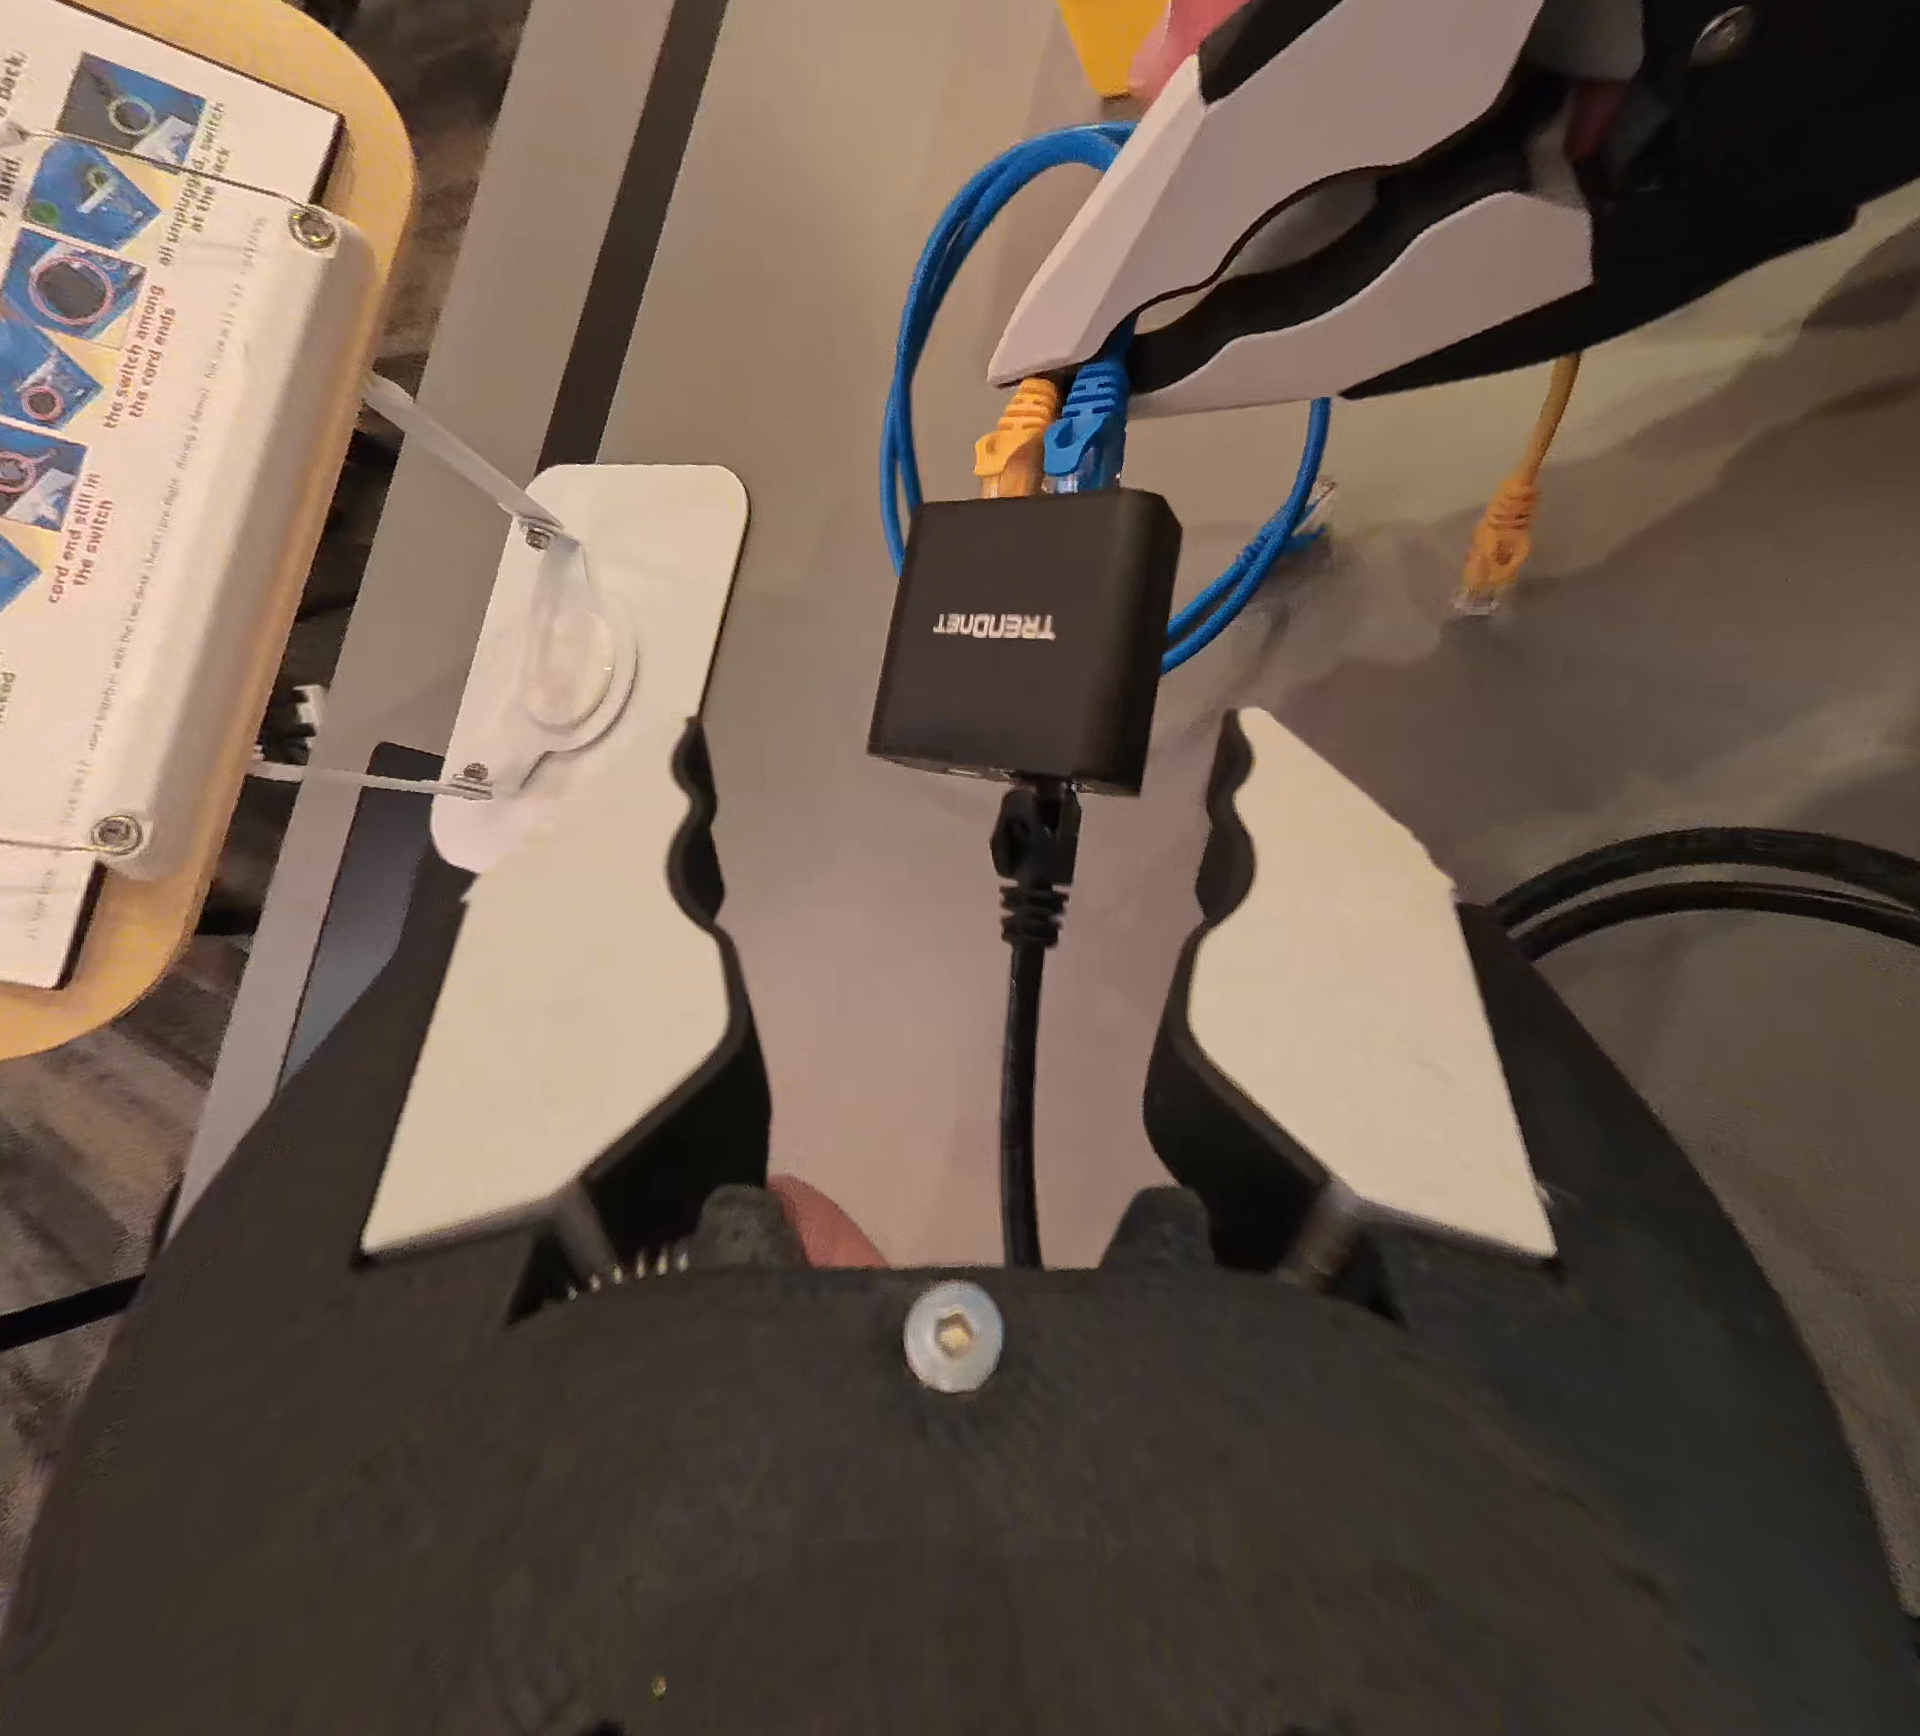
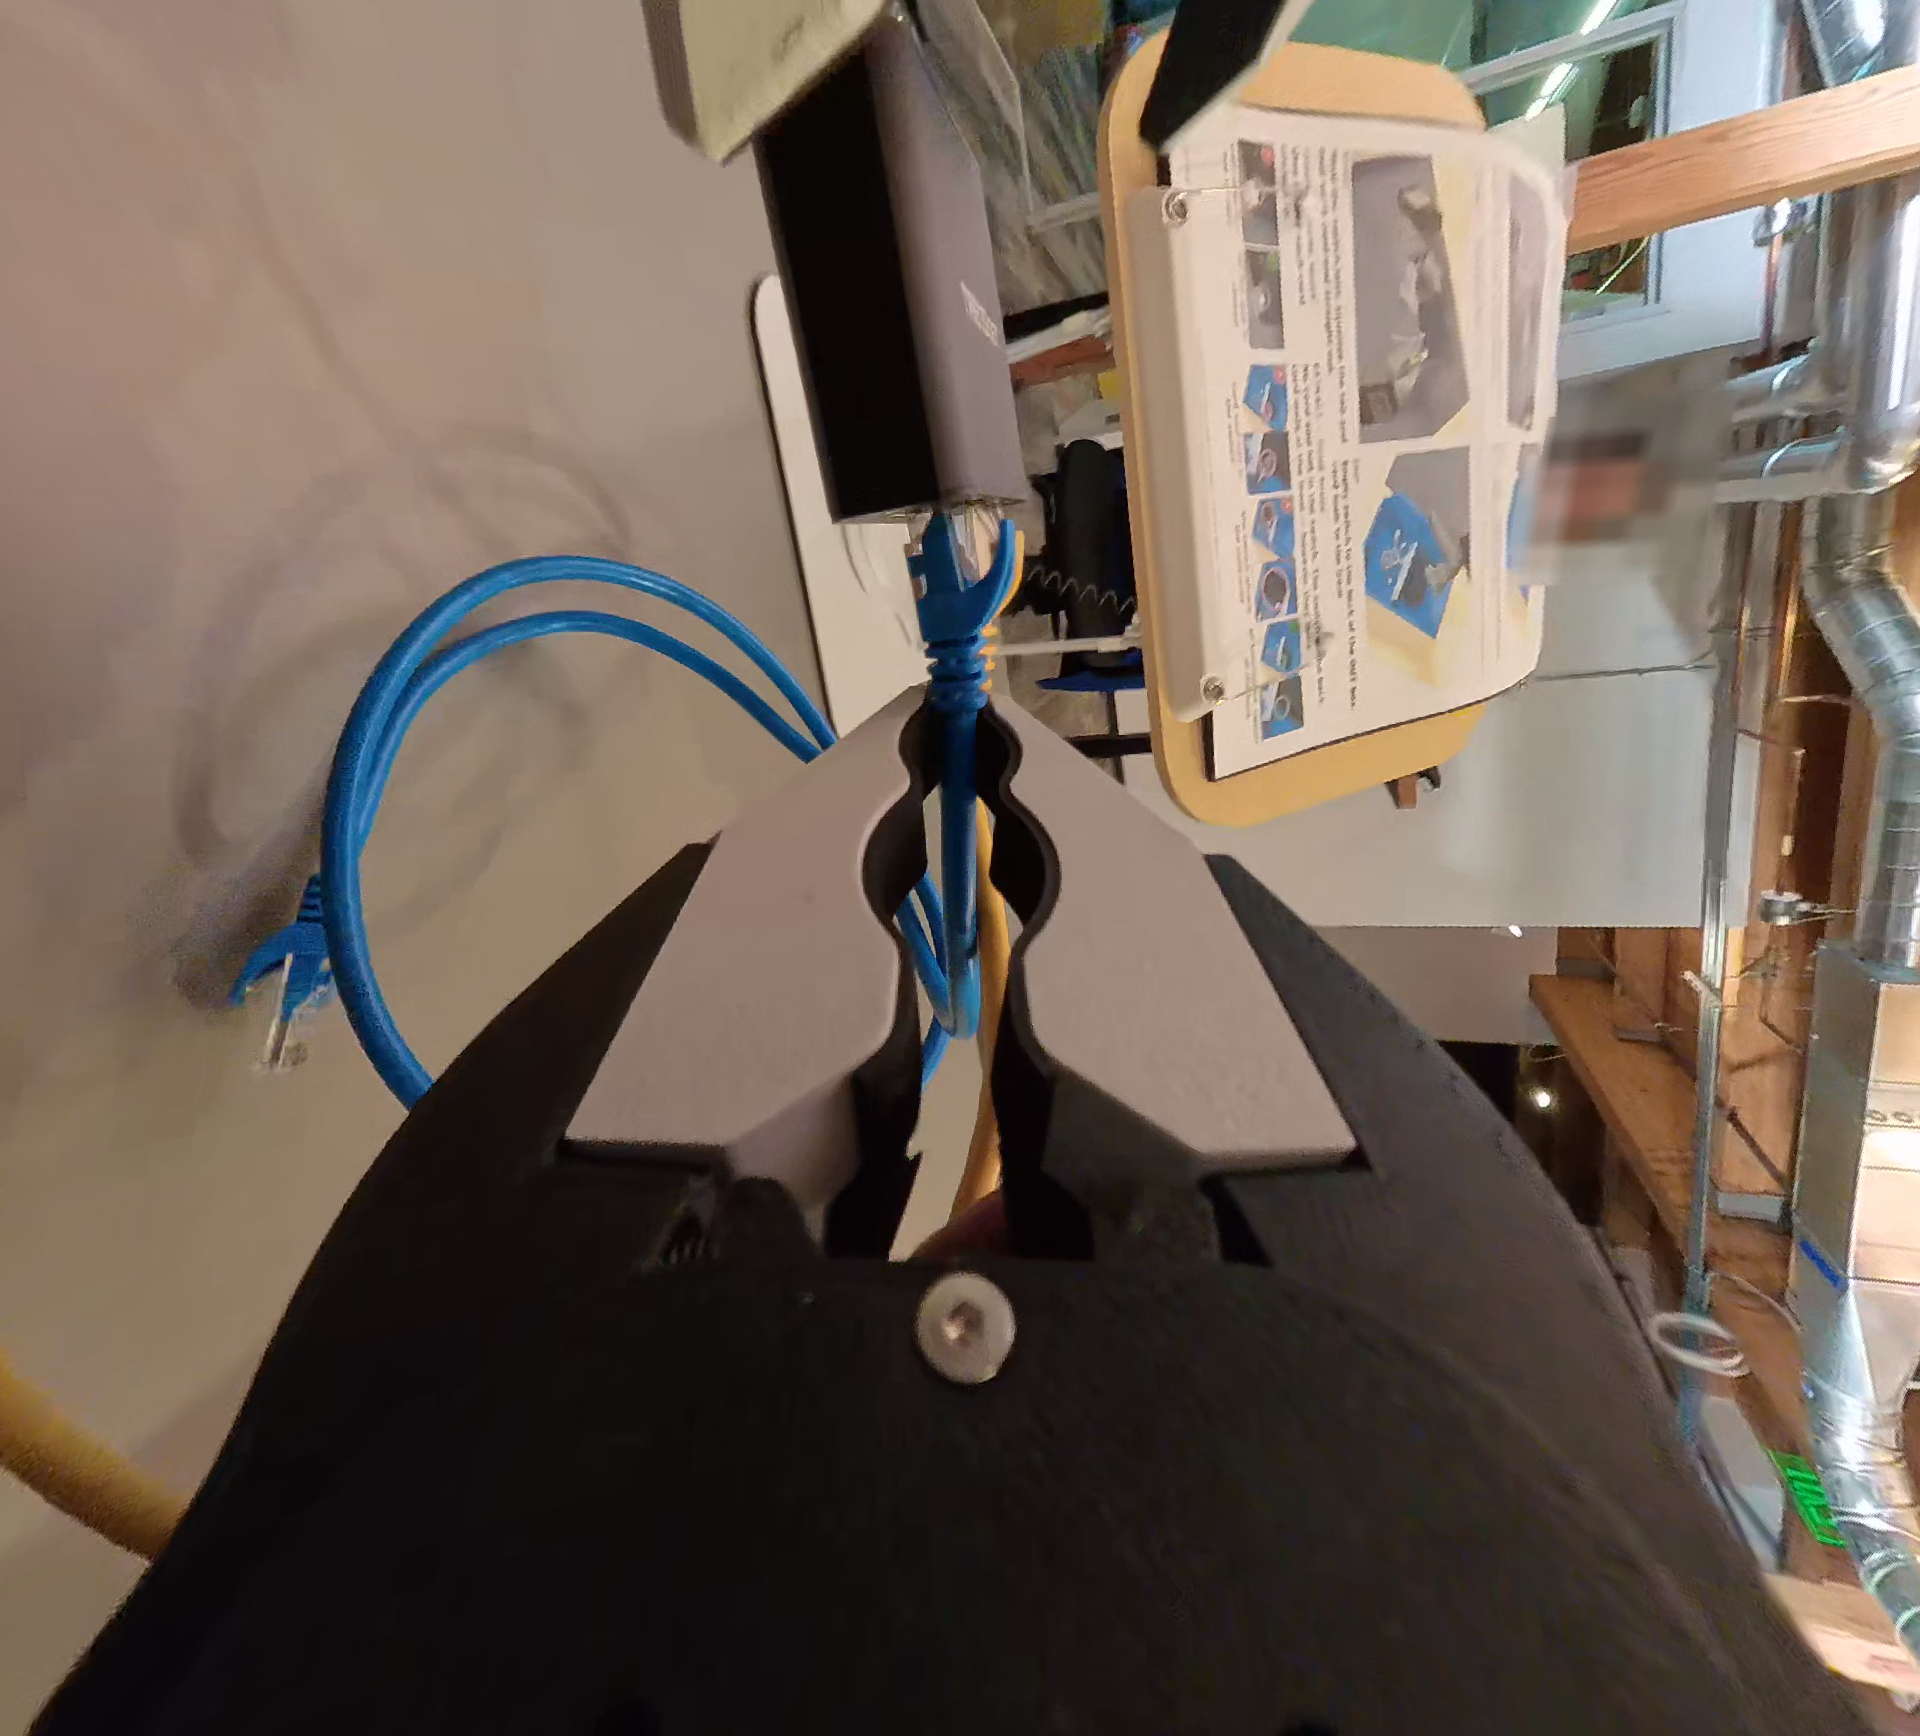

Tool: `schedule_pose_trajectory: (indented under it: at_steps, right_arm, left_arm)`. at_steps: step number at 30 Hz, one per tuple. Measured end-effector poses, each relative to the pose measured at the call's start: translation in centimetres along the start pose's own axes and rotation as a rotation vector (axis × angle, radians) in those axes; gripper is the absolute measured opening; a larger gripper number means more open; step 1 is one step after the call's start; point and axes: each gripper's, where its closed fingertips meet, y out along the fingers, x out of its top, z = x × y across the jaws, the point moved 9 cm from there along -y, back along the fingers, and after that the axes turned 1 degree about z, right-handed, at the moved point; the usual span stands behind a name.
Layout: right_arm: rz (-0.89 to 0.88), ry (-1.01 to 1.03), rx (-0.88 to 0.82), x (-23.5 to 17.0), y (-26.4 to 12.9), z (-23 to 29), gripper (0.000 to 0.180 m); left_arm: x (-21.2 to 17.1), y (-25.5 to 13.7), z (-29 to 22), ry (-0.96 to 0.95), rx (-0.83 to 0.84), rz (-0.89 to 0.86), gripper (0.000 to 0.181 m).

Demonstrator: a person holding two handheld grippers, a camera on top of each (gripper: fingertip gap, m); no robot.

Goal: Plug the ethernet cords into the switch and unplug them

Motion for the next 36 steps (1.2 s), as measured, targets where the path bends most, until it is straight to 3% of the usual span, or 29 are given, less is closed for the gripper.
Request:
schedule_pose_trajectory:
  at_steps: [5, 9, 27, 33, 36]
  right_arm:
    - [-0.07, -0.051, -0.032, 1.4, -0.7, 0.1, 0.002]
    - [-0.076, -0.086, -0.048, 1.8, -0.9, 0.0, 0.002]
    - [-0.08, -0.084, -0.048, 1.3, -0.9, 0.7, 0.003]
    - [-0.105, -0.038, -0.001, 1.1, -1.4, 0.4, 0.027]
    - [-0.17, -0.037, -0.001, 1.1, -2.5, 0.0, 0.023]
  left_arm:
    - [-0.5, 1.2, 0.6, -0.052, -0.247, 0.029, 0.097]
    - [-1.1, 1.9, 0.1, -0.094, -0.413, 0.026, 0.073]
    - [-1.2, 2.4, -0.2, -0.157, -0.402, -0.018, 0.072]
    - [-1.6, 2.3, 0.4, -0.21, -0.373, -0.027, 0.071]
    - [-1.7, 2.2, 0.6, -0.224, -0.379, -0.022, 0.07]
